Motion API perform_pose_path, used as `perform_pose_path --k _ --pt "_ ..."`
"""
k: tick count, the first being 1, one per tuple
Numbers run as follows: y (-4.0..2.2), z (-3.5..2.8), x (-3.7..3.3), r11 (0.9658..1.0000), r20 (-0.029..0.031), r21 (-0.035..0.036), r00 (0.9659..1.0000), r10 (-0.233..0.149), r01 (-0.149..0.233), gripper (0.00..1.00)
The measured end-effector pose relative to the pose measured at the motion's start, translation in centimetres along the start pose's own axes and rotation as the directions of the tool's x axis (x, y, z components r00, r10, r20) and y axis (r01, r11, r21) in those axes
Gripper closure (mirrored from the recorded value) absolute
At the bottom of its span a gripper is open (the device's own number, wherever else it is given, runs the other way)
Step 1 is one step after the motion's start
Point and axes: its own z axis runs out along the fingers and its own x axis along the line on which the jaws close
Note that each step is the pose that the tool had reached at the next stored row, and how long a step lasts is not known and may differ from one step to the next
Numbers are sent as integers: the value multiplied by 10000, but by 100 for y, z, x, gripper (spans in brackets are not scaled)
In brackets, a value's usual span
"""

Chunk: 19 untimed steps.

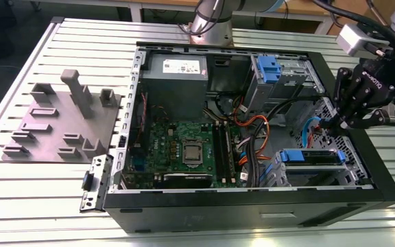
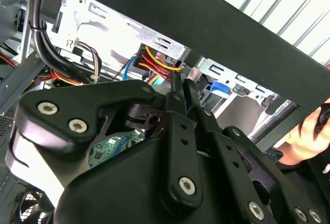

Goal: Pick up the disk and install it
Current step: 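Insert the first disk wire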

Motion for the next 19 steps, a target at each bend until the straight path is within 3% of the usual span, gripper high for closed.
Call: perform_pose_path --k 4,10,13,14,19 --pt "7 1 1 10000 -106 8 9999 7 -7 83" --pt "12 0 1 10000 -119 6 9999 7 -7 83" --pt "8 -8 2 10000 -123 -94 9999 -3 2 82" --pt "8 -13 3 9999 -122 -118 9999 -5 3 76" --pt "-20 -18 -10 9997 -129 -239 9999 -16 12 76"
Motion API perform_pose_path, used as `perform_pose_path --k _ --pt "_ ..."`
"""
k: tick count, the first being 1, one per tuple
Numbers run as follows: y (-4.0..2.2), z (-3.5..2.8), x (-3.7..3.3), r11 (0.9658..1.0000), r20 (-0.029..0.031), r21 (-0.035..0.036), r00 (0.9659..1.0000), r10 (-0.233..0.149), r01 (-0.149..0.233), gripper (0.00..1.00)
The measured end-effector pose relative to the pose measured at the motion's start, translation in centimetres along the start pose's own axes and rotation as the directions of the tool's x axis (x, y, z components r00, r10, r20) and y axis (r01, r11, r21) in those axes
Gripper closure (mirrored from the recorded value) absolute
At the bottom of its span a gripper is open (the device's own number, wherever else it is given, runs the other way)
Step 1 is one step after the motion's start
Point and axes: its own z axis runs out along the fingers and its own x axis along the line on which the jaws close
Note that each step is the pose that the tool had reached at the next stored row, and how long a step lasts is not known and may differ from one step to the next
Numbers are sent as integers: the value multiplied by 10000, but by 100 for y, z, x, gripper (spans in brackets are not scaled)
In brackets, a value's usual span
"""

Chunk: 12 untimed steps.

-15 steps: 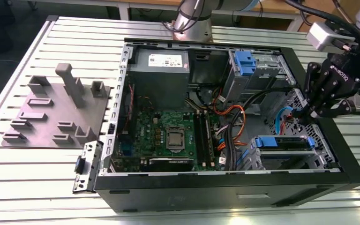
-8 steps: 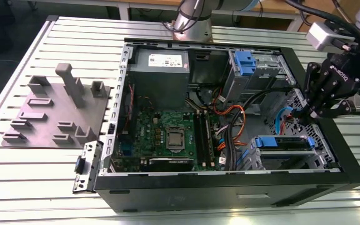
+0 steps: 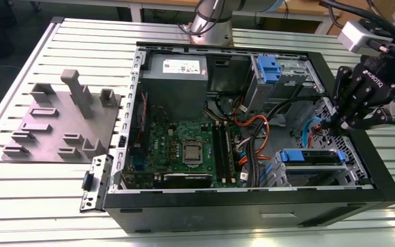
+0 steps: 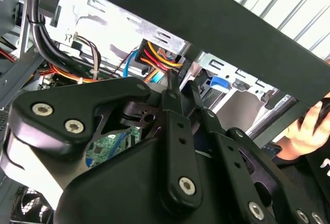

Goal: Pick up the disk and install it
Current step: 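Insert the first disk wire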

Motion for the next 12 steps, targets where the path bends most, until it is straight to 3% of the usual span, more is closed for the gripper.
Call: perform_pose_path --k 7,9,12 --pt "-28 23 -5 10000 0 -8 10000 0 0 76" --pt "-29 31 -7 10000 -4 -7 10000 0 0 84" --pt "-29 32 -7 10000 -17 -5 10000 -2 2 84"
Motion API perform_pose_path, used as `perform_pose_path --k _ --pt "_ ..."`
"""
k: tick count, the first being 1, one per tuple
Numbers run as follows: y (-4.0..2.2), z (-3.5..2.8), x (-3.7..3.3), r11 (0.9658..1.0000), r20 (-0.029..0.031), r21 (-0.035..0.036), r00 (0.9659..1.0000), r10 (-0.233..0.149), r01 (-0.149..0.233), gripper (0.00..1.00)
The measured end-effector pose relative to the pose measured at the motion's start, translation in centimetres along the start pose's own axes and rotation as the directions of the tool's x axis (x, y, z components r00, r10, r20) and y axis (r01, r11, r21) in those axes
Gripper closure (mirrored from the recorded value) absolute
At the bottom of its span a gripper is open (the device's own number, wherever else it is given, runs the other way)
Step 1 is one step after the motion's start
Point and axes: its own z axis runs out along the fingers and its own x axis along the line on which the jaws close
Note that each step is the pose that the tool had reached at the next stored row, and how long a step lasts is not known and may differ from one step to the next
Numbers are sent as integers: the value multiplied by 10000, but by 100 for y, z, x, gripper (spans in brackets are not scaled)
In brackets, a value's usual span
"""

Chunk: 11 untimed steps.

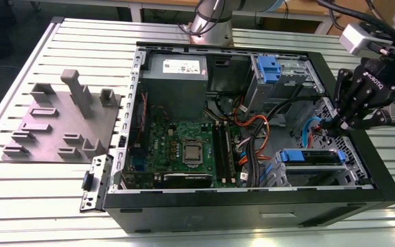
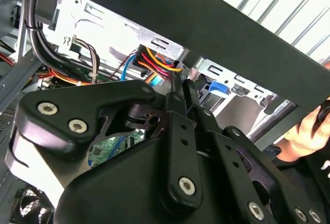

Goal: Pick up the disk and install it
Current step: 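Insert the first disk wire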

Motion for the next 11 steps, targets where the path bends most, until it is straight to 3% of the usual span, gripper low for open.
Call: perform_pose_path --k 3,9,11 --pt "23 2 2 10000 -21 23 10000 -1 1 84" --pt "112 14 36 9999 -24 155 10000 -11 12 84" --pt "122 19 62 9999 -26 171 10000 -20 21 84"
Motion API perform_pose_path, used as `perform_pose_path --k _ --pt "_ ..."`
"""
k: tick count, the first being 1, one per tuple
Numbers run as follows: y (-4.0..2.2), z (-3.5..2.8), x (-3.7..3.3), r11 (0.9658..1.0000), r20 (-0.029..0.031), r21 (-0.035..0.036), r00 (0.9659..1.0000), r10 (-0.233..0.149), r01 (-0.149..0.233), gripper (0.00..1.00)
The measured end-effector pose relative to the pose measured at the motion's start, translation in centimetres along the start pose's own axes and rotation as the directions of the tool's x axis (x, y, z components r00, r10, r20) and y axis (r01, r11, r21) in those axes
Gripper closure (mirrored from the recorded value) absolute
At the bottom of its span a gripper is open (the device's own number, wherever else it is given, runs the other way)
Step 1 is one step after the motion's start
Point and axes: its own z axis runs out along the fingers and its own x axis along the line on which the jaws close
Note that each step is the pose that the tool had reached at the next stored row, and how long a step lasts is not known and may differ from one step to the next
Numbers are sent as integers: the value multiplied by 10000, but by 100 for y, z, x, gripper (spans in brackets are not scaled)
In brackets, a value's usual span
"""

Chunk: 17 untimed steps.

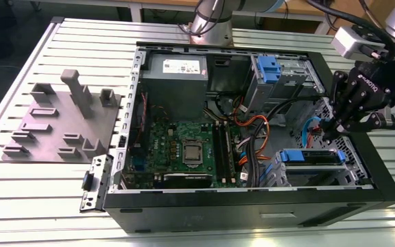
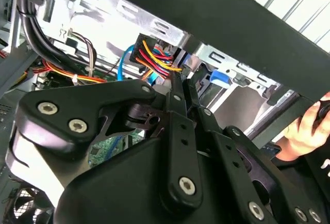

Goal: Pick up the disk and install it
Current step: 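Insert the first disk wire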

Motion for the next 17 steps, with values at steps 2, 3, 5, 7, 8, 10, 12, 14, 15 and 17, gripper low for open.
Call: perform_pose_path --k 2,3,5,7,8,10,12,14,15,17 --pt "2 5 34 10000 0 4 10000 -10 10 84" --pt "3 8 49 10000 2 6 10000 -13 13 84" --pt "6 13 84 10000 0 10 10000 -19 19 84" --pt "14 18 121 10000 0 47 10000 -24 24 84" --pt "17 21 138 10000 1 66 10000 -27 27 84" --pt "26 25 163 9999 1 121 10000 -34 34 84" --pt "74 30 182 9994 11 337 10000 -42 42 84" --pt "119 35 183 9990 34 455 10000 -28 26 84" --pt "138 36 183 9986 41 526 10000 -20 18 84" --pt "170 39 188 9977 47 673 10000 0 -3 84"
